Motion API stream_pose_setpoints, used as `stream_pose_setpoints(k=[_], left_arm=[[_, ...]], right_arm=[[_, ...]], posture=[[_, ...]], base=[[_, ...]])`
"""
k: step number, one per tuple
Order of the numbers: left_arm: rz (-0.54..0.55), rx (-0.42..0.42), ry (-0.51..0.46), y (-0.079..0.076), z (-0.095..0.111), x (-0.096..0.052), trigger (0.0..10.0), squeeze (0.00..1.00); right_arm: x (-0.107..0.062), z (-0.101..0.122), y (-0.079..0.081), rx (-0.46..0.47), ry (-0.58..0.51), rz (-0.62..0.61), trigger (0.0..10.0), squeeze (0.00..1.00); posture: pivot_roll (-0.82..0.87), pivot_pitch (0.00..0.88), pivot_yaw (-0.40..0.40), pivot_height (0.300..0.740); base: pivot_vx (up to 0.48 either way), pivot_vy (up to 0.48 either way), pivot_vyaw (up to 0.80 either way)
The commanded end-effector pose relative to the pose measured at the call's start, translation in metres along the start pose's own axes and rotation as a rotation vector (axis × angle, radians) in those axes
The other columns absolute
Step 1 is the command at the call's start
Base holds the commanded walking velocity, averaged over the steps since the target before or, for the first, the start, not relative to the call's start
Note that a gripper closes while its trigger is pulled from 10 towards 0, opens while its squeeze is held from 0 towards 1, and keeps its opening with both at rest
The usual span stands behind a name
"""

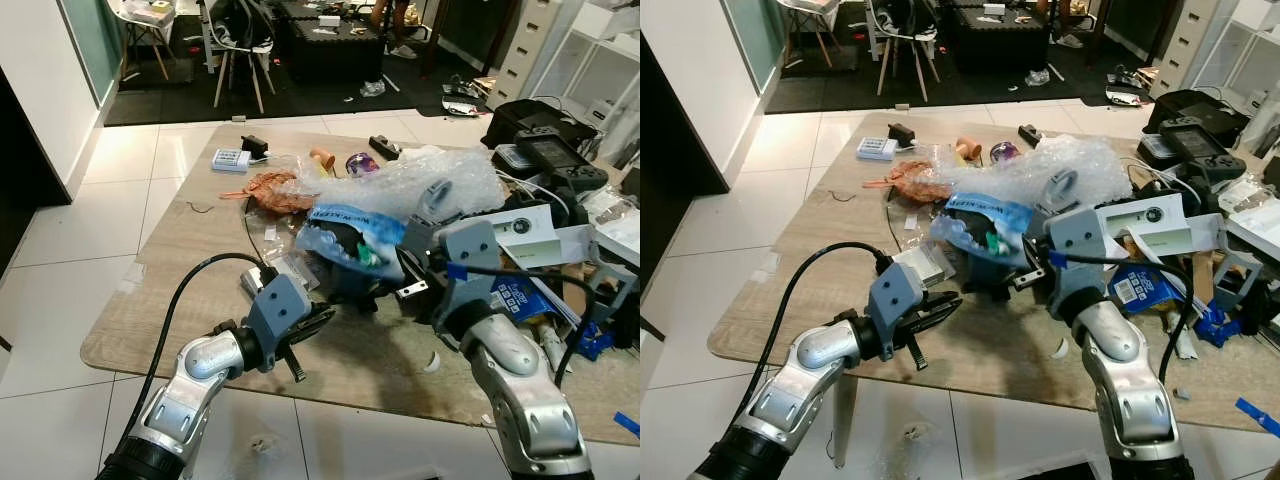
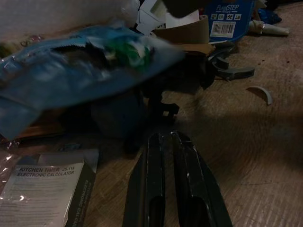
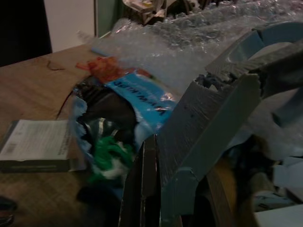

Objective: Picking trash to rubbish bin

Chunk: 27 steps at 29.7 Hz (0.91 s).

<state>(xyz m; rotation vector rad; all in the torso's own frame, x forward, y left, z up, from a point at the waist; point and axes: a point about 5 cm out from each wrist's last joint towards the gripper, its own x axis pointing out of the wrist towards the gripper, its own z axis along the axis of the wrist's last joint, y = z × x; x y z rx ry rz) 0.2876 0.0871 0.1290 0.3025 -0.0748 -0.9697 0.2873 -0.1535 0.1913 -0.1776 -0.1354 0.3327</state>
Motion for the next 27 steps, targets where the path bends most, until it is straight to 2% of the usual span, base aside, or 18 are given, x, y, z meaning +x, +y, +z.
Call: stream_pose_setpoints(k=[1,4,5,6,7,11,12,13,16,19,23,24,25,27], left_arm=[[-0.013,0.007,0.015,-0.004,-0.003,0.000,10.0,0.00],[0.007,0.007,0.004,-0.003,-0.002,0.000,10.0,0.00],[0.007,0.007,0.004,-0.003,-0.002,0.000,10.0,0.00],[0.015,0.010,0.001,-0.002,-0.002,-0.001,10.0,0.00],[0.018,0.012,-0.001,-0.001,-0.002,-0.001,10.0,0.00],[0.022,0.014,-0.004,0.000,-0.001,-0.001,10.0,0.00],[0.018,0.016,-0.006,0.001,0.000,0.000,10.0,0.00],[0.017,0.017,-0.008,0.001,0.000,0.001,10.0,0.00],[0.016,0.018,-0.011,0.000,0.001,0.001,10.0,0.00],[0.029,0.024,-0.016,0.001,0.002,0.002,10.0,0.00],[0.056,0.030,-0.025,0.003,0.003,0.001,10.0,0.00],[0.099,0.031,-0.020,0.007,0.002,0.002,10.0,0.00],[0.185,0.015,-0.005,0.015,0.000,0.002,10.0,0.00],[0.322,-0.023,0.002,0.027,-0.003,0.001,10.0,0.00]], right_arm=[[0.000,-0.009,0.006,-0.027,0.051,0.026,0.0,0.00],[0.005,0.003,0.012,0.054,-0.023,0.016,0.0,0.00],[0.005,0.003,0.012,0.054,-0.023,0.016,0.0,0.00],[0.010,0.023,0.008,0.037,-0.125,-0.033,0.0,0.00],[0.012,0.032,0.007,0.050,-0.164,-0.031,0.0,0.00],[0.015,0.044,0.010,0.099,-0.204,0.005,0.0,0.00],[0.017,0.053,0.018,0.104,-0.219,0.097,0.0,0.00],[0.017,0.058,0.019,0.107,-0.238,0.106,0.0,0.00],[0.017,0.064,0.020,0.123,-0.270,0.093,0.0,0.00],[0.019,0.083,0.016,0.144,-0.374,0.045,0.0,0.00],[0.022,0.081,0.006,0.151,-0.360,-0.017,0.0,0.00],[0.023,0.073,0.002,0.133,-0.320,-0.046,4.1,0.00],[0.023,0.062,-0.003,0.109,-0.257,-0.084,10.0,0.00],[0.023,0.047,-0.010,0.087,-0.184,-0.131,10.0,0.00]], posture=[[-0.13,0.075,-0.028,0.740],[-0.13,0.069,-0.027,0.740],[-0.13,0.069,-0.027,0.740],[-0.12,0.066,-0.026,0.740],[-0.13,0.066,-0.024,0.740],[-0.13,0.062,-0.022,0.740],[-0.13,0.061,-0.022,0.740],[-0.13,0.061,-0.021,0.740],[-0.13,0.060,-0.022,0.740],[-0.13,0.057,-0.021,0.740],[-0.13,0.056,-0.019,0.740],[-0.13,0.057,-0.018,0.740],[-0.13,0.058,-0.017,0.740],[-0.13,0.059,-0.016,0.740]], base=[[0.000,0.000,0.00],[0.000,0.000,0.00],[0.000,0.000,0.00],[0.000,0.000,0.00],[0.000,0.000,0.00],[0.000,0.000,0.00],[0.000,0.000,0.00],[0.000,0.000,0.00],[0.000,0.000,0.00],[0.000,0.000,0.00],[0.000,0.000,0.00],[0.000,0.000,0.00],[0.000,0.000,0.00],[0.000,0.000,0.00]])
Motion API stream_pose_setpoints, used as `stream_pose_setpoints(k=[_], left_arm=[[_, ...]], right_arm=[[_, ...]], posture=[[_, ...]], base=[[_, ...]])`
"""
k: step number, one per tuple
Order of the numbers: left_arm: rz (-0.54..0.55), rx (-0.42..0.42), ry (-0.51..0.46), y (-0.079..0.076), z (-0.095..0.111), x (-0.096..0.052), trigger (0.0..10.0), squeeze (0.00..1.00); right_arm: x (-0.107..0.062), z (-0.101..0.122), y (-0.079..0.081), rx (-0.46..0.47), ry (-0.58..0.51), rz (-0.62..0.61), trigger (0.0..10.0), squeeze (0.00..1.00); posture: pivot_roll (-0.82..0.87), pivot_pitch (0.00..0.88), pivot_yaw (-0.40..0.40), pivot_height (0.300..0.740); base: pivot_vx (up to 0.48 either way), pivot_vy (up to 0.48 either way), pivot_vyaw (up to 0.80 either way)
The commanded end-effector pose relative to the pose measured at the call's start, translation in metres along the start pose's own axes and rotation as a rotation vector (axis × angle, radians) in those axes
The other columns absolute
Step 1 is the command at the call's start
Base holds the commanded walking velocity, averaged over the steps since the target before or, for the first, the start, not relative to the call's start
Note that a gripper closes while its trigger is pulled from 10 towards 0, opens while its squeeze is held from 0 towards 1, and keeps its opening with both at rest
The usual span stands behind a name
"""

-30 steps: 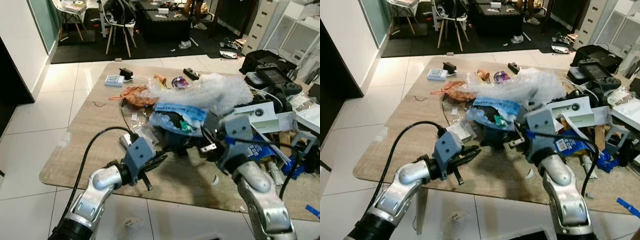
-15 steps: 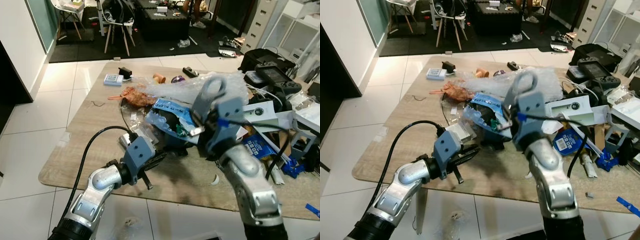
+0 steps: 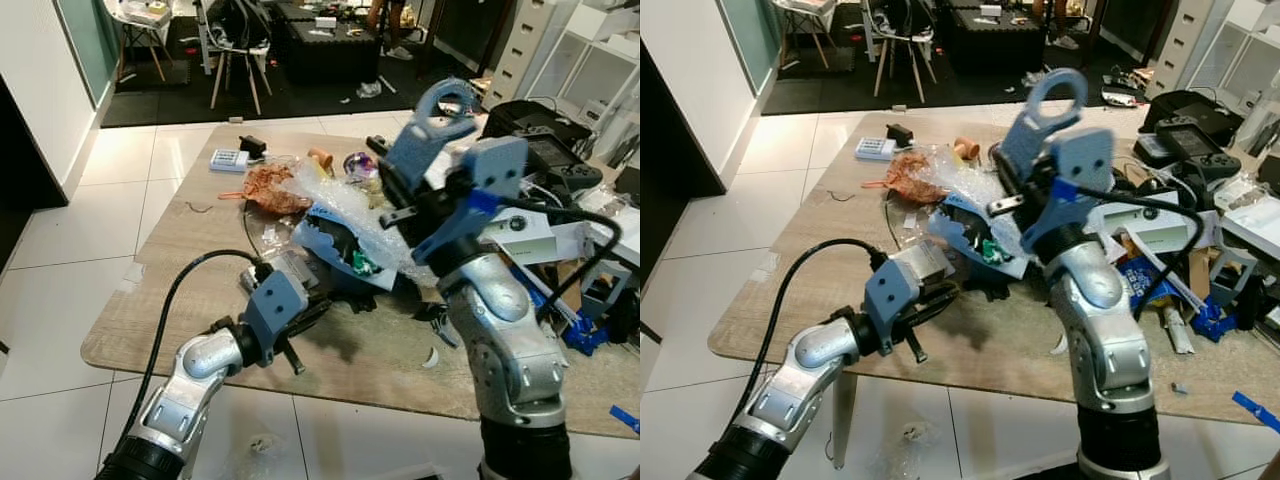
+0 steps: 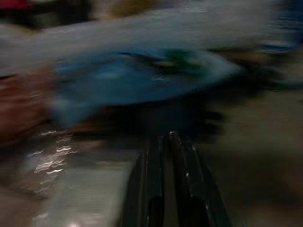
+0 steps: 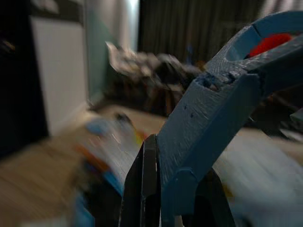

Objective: Picking trash to rubbish bin

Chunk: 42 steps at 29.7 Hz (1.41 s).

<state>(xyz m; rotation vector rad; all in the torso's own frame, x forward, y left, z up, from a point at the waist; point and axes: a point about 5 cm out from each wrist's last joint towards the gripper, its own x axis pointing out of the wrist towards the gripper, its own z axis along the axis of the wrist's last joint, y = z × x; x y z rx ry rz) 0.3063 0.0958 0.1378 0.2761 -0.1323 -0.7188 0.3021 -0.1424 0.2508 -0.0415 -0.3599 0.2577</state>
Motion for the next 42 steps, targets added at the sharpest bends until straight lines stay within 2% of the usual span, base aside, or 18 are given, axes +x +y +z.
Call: stream_pose_setpoints(k=[1,4,5,6,10,14,20,25,42], left_arm=[[0.143,-0.040,0.018,0.012,-0.005,-0.001,10.0,0.00],[0.296,-0.092,0.013,0.024,-0.005,-0.003,10.0,0.00],[0.296,-0.092,0.013,0.024,-0.005,-0.003,10.0,0.00],[0.368,-0.132,-0.003,0.028,-0.004,-0.004,10.0,0.00],[0.406,-0.167,-0.045,0.027,0.001,-0.003,10.0,0.00],[0.404,-0.204,-0.088,0.024,0.006,0.001,10.0,0.00],[0.381,-0.184,-0.066,0.015,0.005,0.005,10.0,0.00],[0.394,-0.203,-0.069,0.016,0.005,0.005,10.0,0.00],[0.400,-0.181,-0.042,0.018,0.002,0.006,10.0,0.00]], right_arm=[[-0.005,-0.015,-0.008,-0.024,0.069,-0.045,10.0,0.00],[-0.009,-0.022,-0.010,-0.029,0.082,-0.066,10.0,0.00],[-0.009,-0.022,-0.010,-0.029,0.082,-0.066,10.0,0.00],[-0.011,-0.027,-0.009,-0.024,0.087,-0.074,10.0,0.00],[-0.011,-0.029,-0.008,-0.032,0.084,-0.074,10.0,0.00],[-0.011,-0.031,-0.006,-0.050,0.085,-0.064,10.0,0.00],[-0.012,-0.039,-0.003,-0.060,0.099,-0.059,10.0,0.00],[-0.013,-0.044,0.001,-0.053,0.107,-0.057,10.0,0.00],[-0.011,-0.051,0.003,-0.050,0.136,-0.054,10.0,0.00]], posture=[[-0.13,0.060,-0.015,0.740],[-0.12,0.059,-0.016,0.740],[-0.12,0.059,-0.016,0.740],[-0.12,0.061,-0.015,0.740],[-0.12,0.060,-0.017,0.740],[-0.11,0.063,-0.019,0.740],[-0.11,0.066,-0.022,0.740],[-0.11,0.064,-0.021,0.740],[-0.11,0.058,-0.029,0.740]], base=[[0.000,0.000,0.00],[0.000,0.000,0.00],[0.000,0.000,0.00],[0.000,0.000,0.00],[0.000,0.000,-0.51],[0.000,0.000,-0.80],[0.000,0.000,-0.80],[0.000,0.000,-0.80],[0.000,0.000,-0.80]])
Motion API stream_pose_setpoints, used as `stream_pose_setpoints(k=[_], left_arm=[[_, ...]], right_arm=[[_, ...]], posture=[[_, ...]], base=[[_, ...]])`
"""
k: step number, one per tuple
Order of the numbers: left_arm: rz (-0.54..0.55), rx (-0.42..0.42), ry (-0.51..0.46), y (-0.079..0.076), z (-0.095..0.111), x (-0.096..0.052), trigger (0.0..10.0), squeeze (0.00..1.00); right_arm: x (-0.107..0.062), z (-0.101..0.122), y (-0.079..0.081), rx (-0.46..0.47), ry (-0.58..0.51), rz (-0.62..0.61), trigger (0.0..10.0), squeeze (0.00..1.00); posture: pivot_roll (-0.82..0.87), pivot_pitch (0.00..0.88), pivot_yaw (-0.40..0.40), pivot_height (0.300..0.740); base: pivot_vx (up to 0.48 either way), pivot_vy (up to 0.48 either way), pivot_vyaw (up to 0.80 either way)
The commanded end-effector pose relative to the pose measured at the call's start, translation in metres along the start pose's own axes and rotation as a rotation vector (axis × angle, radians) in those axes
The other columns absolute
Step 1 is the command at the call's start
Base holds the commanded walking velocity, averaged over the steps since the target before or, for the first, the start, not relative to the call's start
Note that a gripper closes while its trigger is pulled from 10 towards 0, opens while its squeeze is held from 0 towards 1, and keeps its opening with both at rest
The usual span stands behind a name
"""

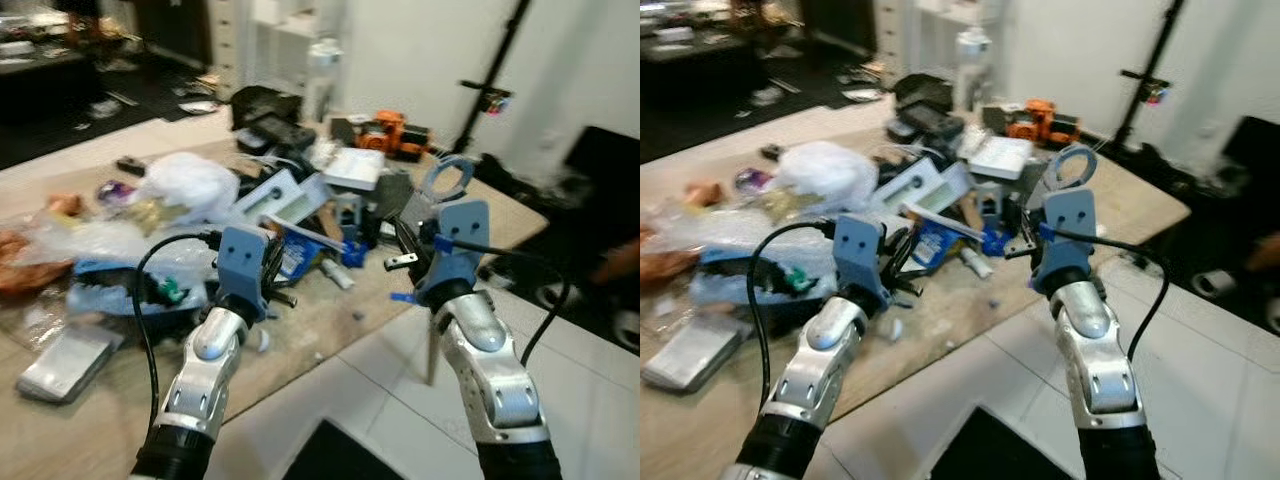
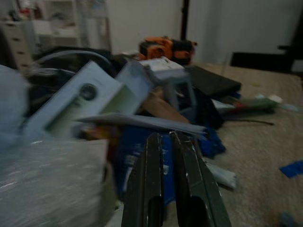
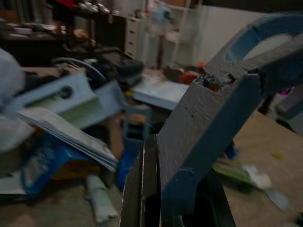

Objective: Picking trash to rubbish bin

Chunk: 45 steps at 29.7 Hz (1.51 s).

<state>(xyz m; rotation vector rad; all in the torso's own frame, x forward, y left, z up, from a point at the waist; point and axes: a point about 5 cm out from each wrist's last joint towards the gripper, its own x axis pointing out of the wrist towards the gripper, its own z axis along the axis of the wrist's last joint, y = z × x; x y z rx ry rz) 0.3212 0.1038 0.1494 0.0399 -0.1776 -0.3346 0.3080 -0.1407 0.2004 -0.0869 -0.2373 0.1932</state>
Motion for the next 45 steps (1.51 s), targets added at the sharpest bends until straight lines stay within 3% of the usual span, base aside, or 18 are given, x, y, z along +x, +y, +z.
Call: stream_pose_setpoints(k=[1,16,45], left_arm=[[-0.001,0.015,0.023,0.002,-0.004,-0.001,10.0,0.00],[0.068,0.045,0.017,0.027,0.000,0.000,10.0,0.00],[0.040,0.040,0.008,0.021,0.000,0.000,10.0,0.00]], right_arm=[[0.001,-0.002,-0.002,-0.014,0.005,0.001,10.0,0.00],[0.002,-0.002,-0.002,-0.024,0.011,0.012,10.0,0.00],[0.002,-0.005,0.000,-0.025,0.020,0.023,10.0,0.00]], posture=[[-0.11,0.059,-0.029,0.740],[-0.11,0.056,-0.032,0.740],[-0.11,0.057,-0.028,0.740]], base=[[0.000,0.000,-0.80],[0.000,0.000,-0.80],[0.000,0.000,-0.80]])
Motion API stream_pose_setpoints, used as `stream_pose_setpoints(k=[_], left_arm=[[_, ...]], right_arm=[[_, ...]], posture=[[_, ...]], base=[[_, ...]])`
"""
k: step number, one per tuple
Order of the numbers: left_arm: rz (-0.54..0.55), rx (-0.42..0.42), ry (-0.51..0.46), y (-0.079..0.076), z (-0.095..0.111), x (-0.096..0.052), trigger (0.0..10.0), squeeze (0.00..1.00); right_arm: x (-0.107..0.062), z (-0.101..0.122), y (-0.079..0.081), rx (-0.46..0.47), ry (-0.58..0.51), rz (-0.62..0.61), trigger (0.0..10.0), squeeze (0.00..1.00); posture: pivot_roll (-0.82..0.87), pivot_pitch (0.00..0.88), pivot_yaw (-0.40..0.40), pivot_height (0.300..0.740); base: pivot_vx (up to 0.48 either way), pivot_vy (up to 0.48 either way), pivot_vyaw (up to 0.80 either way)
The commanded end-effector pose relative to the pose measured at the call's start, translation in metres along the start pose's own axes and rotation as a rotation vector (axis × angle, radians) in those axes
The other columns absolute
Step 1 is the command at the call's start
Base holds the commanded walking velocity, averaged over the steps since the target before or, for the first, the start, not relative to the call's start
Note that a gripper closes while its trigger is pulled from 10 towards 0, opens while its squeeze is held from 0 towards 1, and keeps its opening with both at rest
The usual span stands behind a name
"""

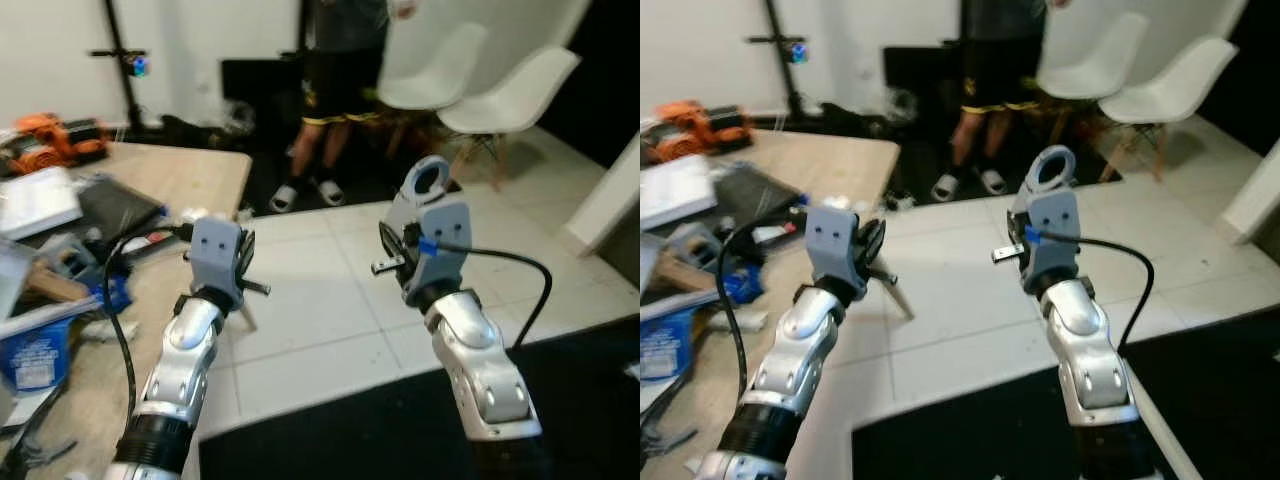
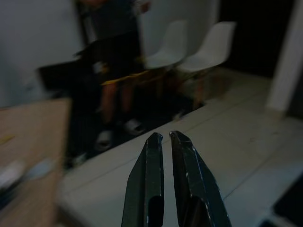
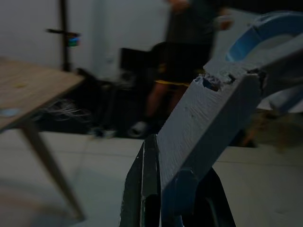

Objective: Picking trash to rubbish bin

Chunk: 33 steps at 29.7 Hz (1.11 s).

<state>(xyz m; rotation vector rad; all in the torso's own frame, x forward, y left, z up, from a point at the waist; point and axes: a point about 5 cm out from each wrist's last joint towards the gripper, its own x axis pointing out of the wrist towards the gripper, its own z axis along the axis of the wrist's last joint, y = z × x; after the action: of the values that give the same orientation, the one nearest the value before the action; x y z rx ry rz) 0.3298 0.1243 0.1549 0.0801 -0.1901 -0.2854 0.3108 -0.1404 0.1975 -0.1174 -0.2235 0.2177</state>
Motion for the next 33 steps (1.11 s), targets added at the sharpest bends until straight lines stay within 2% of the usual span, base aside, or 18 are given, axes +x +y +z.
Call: stream_pose_setpoints(k=[1,12,23,33], left_arm=[[-0.011,-0.006,0.012,-0.002,-0.004,-0.002,10.0,0.00],[-0.030,-0.014,0.015,-0.007,-0.005,-0.002,10.0,0.00],[-0.035,-0.007,0.024,-0.005,-0.006,-0.002,10.0,0.00],[-0.055,0.017,0.022,0.001,-0.002,0.003,10.0,0.00]], right_arm=[[-0.001,-0.002,0.000,0.001,0.005,-0.005,10.0,0.00],[-0.003,-0.009,0.001,0.000,0.026,-0.003,10.0,0.00],[-0.004,-0.018,0.003,0.004,0.051,-0.002,10.0,0.00],[-0.006,-0.029,0.008,0.026,0.072,-0.023,10.0,0.00]], posture=[[-0.10,0.057,-0.028,0.740],[-0.10,0.057,-0.028,0.740],[-0.09,0.048,-0.018,0.740],[-0.07,0.036,0.021,0.740]], base=[[0.000,0.000,-0.80],[0.000,0.000,-0.80],[0.000,0.000,-0.80],[0.000,0.000,-0.80]])
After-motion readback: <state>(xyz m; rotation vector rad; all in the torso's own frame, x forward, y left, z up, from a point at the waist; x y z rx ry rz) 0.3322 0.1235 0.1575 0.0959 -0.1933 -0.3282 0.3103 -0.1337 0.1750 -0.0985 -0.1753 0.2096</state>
